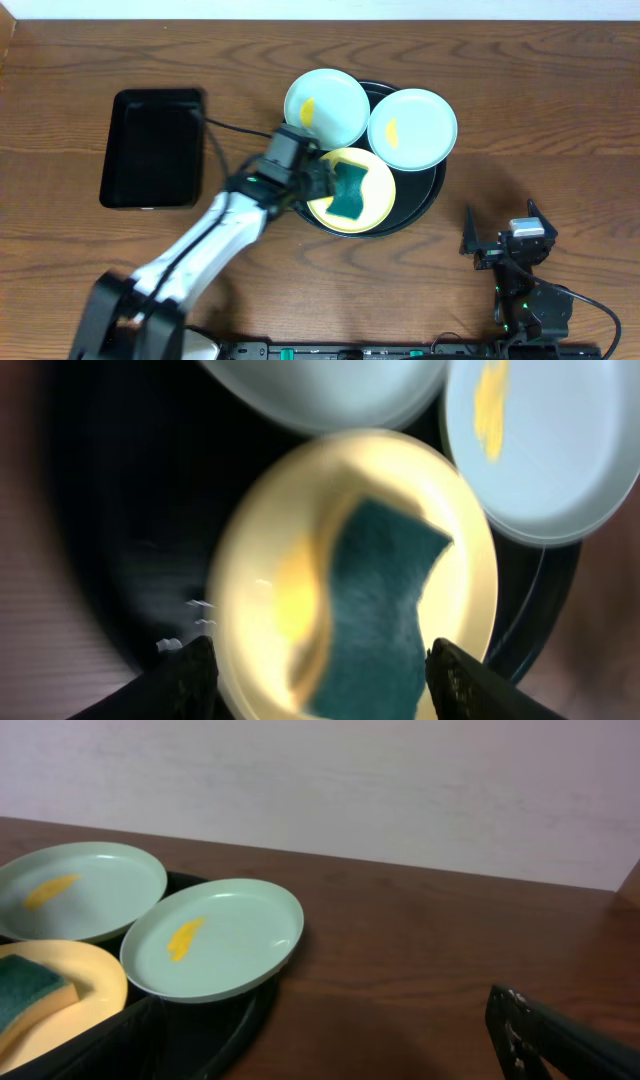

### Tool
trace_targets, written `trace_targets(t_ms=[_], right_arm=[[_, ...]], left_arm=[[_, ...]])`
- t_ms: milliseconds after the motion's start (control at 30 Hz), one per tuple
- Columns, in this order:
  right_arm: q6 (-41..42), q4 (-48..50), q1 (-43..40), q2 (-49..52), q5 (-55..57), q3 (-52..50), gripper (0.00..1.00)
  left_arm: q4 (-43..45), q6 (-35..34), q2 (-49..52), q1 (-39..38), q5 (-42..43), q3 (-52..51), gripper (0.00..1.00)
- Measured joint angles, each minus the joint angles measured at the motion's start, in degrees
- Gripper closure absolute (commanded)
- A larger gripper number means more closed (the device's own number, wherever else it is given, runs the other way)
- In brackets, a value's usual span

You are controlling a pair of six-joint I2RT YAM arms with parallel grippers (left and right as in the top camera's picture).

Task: Clean dirty plates on tray and stack at the side

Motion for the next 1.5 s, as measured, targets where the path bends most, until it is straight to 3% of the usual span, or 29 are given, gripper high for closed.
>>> trace_targets(t_ms=[333,500,667,933,1200,1333,1500], right_arm=[[0.00,0.02,0.00,0.00,0.00,0.00,0.01],[0.13,1.73,0.00,0.00,-1.03,0.00,0.01],[5.62,4.24,0.00,0.02,-13.33,0.00,0.01],[21.09,15.54,0.00,0.07,-31.01,0.00,0.01],[28.09,42.73,0.00,-0.02,-29.22,1.64,0.01],[28.61,35.45,0.00,1.18,-21.99,11.13,0.01],[23.89,15.10,0.00,9.81,-18.64,31.43,0.01]], left_arm=[[-13.42,3.41,-20.35,15.50,-4.87,1.73,0.29],[-19.78,3.58,-22.38,21.27,-5.29,1.81,0.28],[-22.75,3.56,-22.27,26.27,-5.33,1.81,0.29],[-24.52,3.56,-22.27,27.91,-5.49,1.81,0.28],[-25.29,3.56,-22.27,27.93,-5.51,1.81,0.28],[-25.51,3.56,-22.27,27.93,-5.51,1.81,0.28],[-25.57,3.56,-22.27,27.93,-5.49,1.81,0.28]])
